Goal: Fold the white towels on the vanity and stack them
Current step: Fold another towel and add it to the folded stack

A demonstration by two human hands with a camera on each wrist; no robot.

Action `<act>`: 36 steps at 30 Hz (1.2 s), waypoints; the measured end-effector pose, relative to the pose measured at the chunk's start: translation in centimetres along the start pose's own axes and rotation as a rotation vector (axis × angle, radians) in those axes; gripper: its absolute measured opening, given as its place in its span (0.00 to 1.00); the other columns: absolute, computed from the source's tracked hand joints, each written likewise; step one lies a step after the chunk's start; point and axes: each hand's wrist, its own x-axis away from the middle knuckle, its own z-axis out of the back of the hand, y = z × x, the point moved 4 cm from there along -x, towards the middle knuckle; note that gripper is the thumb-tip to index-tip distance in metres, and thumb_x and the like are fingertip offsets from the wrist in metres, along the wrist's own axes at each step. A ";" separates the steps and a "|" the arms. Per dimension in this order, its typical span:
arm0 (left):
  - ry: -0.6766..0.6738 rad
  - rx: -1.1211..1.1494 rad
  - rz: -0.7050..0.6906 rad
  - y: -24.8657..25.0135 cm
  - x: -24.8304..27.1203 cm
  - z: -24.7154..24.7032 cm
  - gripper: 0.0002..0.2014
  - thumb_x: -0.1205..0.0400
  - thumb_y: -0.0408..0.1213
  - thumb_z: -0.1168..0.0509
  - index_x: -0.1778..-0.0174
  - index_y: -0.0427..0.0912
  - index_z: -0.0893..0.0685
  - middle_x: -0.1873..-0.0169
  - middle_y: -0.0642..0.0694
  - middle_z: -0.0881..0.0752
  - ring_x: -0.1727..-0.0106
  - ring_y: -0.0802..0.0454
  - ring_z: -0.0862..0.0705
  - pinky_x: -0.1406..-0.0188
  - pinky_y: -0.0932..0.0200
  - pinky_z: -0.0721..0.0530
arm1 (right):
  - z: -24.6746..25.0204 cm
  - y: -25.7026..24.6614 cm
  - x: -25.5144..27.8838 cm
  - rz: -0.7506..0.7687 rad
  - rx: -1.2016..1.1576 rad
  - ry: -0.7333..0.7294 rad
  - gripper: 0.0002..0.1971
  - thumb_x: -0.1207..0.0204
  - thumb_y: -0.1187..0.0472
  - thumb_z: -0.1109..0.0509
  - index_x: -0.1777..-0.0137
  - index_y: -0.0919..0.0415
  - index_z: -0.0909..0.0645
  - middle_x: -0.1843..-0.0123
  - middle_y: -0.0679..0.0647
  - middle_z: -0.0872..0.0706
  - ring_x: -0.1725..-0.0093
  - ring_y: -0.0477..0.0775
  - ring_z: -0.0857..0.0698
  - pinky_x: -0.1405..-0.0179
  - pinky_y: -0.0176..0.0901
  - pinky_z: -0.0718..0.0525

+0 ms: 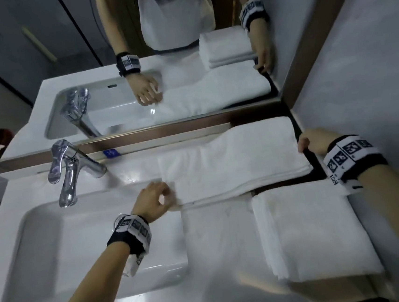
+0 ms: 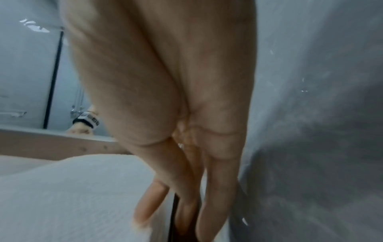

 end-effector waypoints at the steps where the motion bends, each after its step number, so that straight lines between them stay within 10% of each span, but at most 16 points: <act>1: 0.115 0.089 0.072 -0.6 -0.2 0.7 0.09 0.24 0.42 0.35 0.56 0.40 0.20 0.57 0.47 0.18 0.51 0.43 0.19 0.54 0.52 0.23 | 0.3 0.2 -0.3 -0.033 -0.033 0.011 0.18 0.20 0.76 0.47 0.44 0.68 0.15 0.33 0.65 0.19 0.36 0.66 0.20 0.41 0.44 0.26; 4: 0.286 0.311 0.380 -2.3 -1.7 1.7 0.08 0.18 0.34 0.37 0.49 0.31 0.21 0.53 0.38 0.16 0.49 0.38 0.18 0.50 0.50 0.23 | 0.7 0.4 -1.8 -0.076 -0.190 0.056 0.14 0.17 0.65 0.42 0.38 0.68 0.20 0.39 0.65 0.17 0.46 0.63 0.18 0.48 0.45 0.23; 7: 0.132 0.552 0.665 -2.7 -3.6 0.7 0.22 0.16 0.48 0.41 0.43 0.29 0.22 0.48 0.35 0.16 0.42 0.37 0.18 0.44 0.50 0.23 | -0.1 0.2 -3.5 -0.106 -0.452 0.040 0.17 0.16 0.55 0.40 0.40 0.70 0.23 0.42 0.66 0.20 0.42 0.65 0.18 0.45 0.49 0.19; 10: 0.067 0.752 0.745 -2.0 -5.4 0.3 0.26 0.17 0.55 0.42 0.51 0.30 0.22 0.54 0.35 0.18 0.51 0.42 0.18 0.47 0.49 0.20 | -0.4 0.1 -5.2 -0.154 -0.599 0.057 0.21 0.18 0.47 0.40 0.50 0.69 0.23 0.42 0.63 0.22 0.40 0.62 0.20 0.40 0.50 0.20; 15: 0.056 0.680 0.784 -1.2 -6.4 -0.6 0.36 0.21 0.58 0.38 0.36 0.23 0.26 0.46 0.30 0.18 0.40 0.32 0.19 0.45 0.45 0.20 | -0.6 -0.4 -6.4 -0.232 -0.609 -0.024 0.43 0.27 0.37 0.32 0.24 0.70 0.34 0.24 0.64 0.27 0.27 0.66 0.27 0.25 0.60 0.29; 18: 0.193 0.677 0.687 -1.0 -6.7 -0.3 0.17 0.19 0.49 0.38 0.55 0.35 0.28 0.64 0.46 0.25 0.54 0.42 0.23 0.58 0.53 0.29 | -0.6 -0.8 -6.7 -0.172 -0.661 -0.093 0.37 0.27 0.41 0.29 0.27 0.69 0.28 0.27 0.65 0.23 0.29 0.65 0.23 0.25 0.60 0.28; 20: 0.334 0.862 0.603 -0.7 -6.7 0.3 0.10 0.17 0.41 0.40 0.50 0.39 0.33 0.64 0.46 0.26 0.57 0.45 0.25 0.60 0.54 0.27 | 0.0 -1.0 -6.5 -0.095 -0.788 0.006 0.28 0.24 0.50 0.29 0.30 0.68 0.24 0.31 0.66 0.19 0.32 0.66 0.20 0.28 0.60 0.25; 26: 0.372 0.606 0.669 0.5 -6.7 0.9 0.16 0.20 0.25 0.41 0.38 0.35 0.34 0.47 0.34 0.25 0.48 0.39 0.24 0.45 0.45 0.23 | 1.0 -0.3 -6.2 -0.030 -0.577 0.345 0.20 0.23 0.66 0.31 0.32 0.71 0.25 0.31 0.69 0.21 0.33 0.68 0.21 0.33 0.55 0.24; 29: 0.498 0.233 0.387 3.6 -7.7 2.2 0.24 0.23 0.24 0.38 0.29 0.29 0.32 0.33 0.30 0.28 0.33 0.33 0.28 0.33 0.46 0.29 | 0.6 -1.8 -5.8 0.045 -0.288 0.430 0.28 0.23 0.63 0.33 0.23 0.66 0.34 0.23 0.67 0.32 0.24 0.67 0.32 0.24 0.54 0.34; 32: 0.296 0.085 -0.033 8.5 -10.1 0.8 0.27 0.17 0.29 0.43 0.21 0.34 0.39 0.21 0.35 0.36 0.19 0.39 0.39 0.20 0.48 0.41 | -0.7 -5.7 -5.2 0.303 -0.067 0.300 0.32 0.18 0.54 0.37 0.17 0.58 0.45 0.15 0.59 0.46 0.16 0.64 0.48 0.18 0.56 0.46; 36: -0.043 -0.101 -0.137 11.9 -12.8 -3.8 0.28 0.12 0.46 0.56 0.17 0.45 0.57 0.16 0.49 0.56 0.16 0.46 0.61 0.17 0.40 0.55 | -3.9 -9.1 -5.8 0.453 0.270 0.032 0.35 0.17 0.41 0.47 0.16 0.45 0.60 0.14 0.47 0.64 0.16 0.58 0.64 0.19 0.66 0.52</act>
